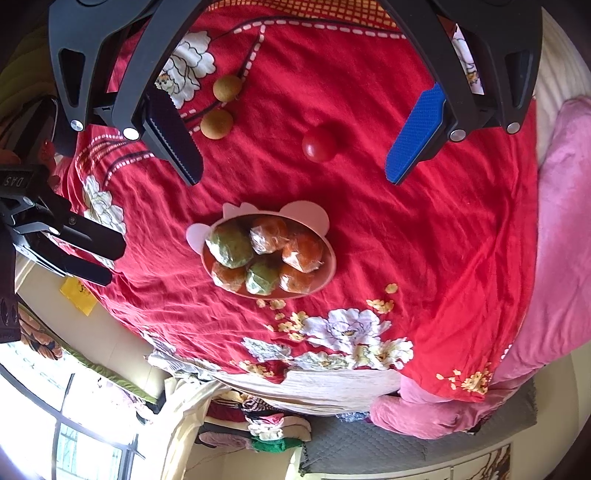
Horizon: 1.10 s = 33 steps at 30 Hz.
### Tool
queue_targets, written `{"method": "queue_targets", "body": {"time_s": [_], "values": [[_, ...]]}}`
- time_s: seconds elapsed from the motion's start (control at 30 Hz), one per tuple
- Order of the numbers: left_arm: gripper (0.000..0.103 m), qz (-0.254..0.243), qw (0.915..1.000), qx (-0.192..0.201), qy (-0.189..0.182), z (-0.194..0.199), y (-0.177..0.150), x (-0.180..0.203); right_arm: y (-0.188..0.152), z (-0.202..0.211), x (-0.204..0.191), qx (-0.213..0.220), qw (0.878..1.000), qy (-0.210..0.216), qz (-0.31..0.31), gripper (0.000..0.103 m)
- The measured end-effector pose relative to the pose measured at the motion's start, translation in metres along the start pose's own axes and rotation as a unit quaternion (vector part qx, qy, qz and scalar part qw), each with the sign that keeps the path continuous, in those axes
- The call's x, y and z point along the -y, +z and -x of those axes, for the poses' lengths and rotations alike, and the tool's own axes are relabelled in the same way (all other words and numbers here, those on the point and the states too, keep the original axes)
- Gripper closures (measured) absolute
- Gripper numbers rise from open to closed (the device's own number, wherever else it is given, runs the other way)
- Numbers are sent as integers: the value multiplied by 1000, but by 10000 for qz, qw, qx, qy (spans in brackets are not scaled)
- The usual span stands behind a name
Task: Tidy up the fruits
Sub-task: 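Withdraw both open tools from the pink bowl, then move both open tools toward the small brown round fruits on the bedspread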
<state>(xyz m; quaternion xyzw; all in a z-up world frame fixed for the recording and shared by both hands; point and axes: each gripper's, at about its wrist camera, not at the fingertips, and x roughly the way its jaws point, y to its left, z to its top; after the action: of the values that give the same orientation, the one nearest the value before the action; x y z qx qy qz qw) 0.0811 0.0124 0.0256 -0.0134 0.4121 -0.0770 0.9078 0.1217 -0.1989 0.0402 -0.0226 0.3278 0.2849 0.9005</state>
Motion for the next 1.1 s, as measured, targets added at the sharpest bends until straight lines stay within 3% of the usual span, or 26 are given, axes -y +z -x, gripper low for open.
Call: {"method": "queue_targets", "body": {"time_s": [1.1], "values": [[10, -238, 9996, -175, 1, 11, -26, 14, -36, 4, -13, -517, 9986, 12, 145, 5]]}}
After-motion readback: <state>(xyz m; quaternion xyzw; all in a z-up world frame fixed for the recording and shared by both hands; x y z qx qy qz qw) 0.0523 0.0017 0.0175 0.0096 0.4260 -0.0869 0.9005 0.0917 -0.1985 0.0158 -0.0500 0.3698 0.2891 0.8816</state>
